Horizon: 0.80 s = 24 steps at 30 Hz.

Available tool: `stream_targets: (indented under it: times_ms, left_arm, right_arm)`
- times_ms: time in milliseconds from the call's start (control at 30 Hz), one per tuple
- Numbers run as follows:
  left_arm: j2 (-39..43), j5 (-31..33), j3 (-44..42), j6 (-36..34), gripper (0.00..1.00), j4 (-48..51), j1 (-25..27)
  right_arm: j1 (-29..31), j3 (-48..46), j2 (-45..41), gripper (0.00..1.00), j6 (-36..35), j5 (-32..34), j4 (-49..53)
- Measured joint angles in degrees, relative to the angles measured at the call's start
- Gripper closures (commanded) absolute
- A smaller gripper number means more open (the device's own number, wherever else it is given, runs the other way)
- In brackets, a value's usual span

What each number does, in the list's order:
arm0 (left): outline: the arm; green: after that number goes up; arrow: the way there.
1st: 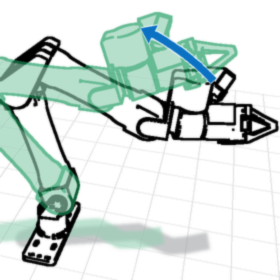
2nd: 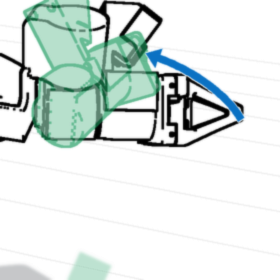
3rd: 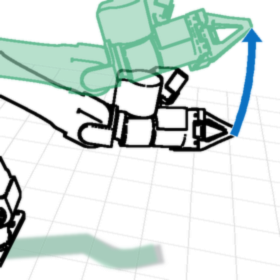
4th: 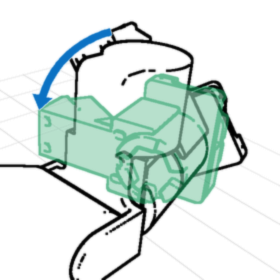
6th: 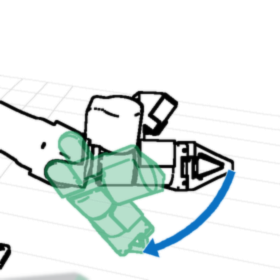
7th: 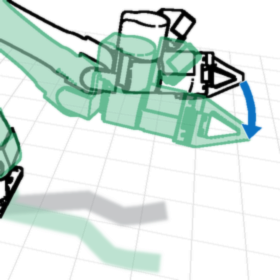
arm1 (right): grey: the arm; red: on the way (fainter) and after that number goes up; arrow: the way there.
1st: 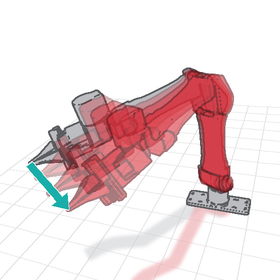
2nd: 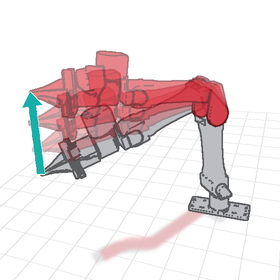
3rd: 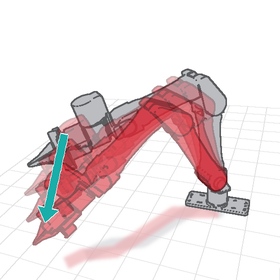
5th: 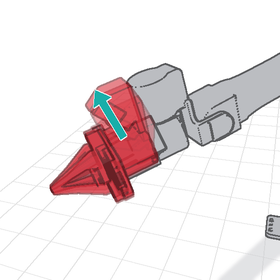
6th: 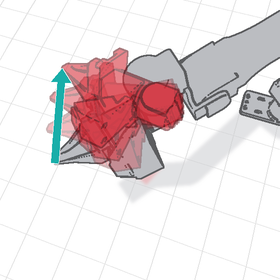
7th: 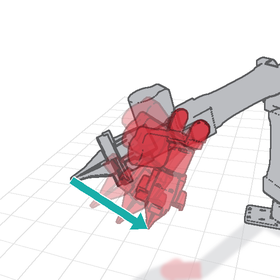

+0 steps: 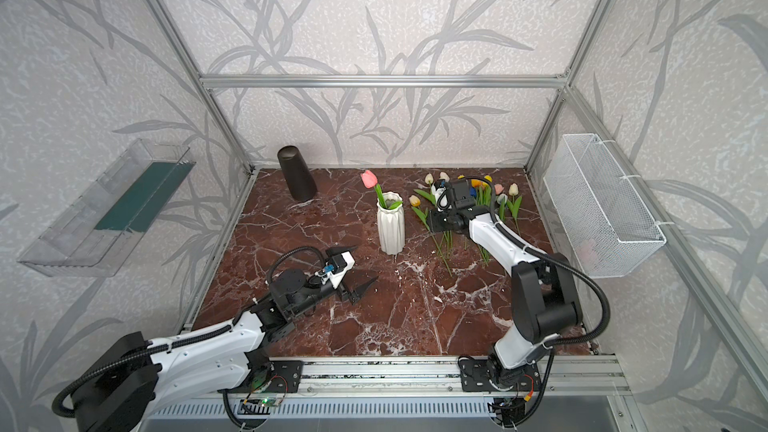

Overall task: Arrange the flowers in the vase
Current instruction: 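Move the right gripper back to the tulips and grasp a yellow tulip stem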

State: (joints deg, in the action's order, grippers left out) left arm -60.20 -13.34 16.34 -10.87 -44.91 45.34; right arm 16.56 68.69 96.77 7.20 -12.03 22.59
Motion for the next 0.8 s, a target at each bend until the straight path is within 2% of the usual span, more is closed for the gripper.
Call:
stream_targets:
  times_ms: [233,333,467,667,733,800]
  left_arm:
    - [-7.2,-1.0,0.5,0.3,0.01,-4.0,0.0]
    - [-9.2,-0.9,0.5,0.3,0.01,-5.8,0.0]
    - [-10.8,0.0,0.5,0.6,0.01,-9.4,0.0]
    - [-10.9,0.5,0.5,0.6,0.01,-11.5,0.0]
    - [-11.1,1.1,0.5,0.6,0.01,-12.3,0.0]
    - [-11.2,1.8,0.4,0.6,0.01,-13.4,0.0]
  right_arm:
    - [0.7,13.0,15.1,0.61,-1.7,0.4,9.2]
    - [0.8,15.3,18.2,0.58,-1.7,2.3,10.6]
    - [0.8,16.2,20.0,0.59,-1.7,4.3,12.6]
    - [1.0,19.2,23.9,0.75,-1.7,4.7,14.5]
    - [1.1,19.5,24.5,0.86,-1.9,4.9,14.9]
    - [1.2,19.6,24.5,0.93,-1.8,4.9,15.0]
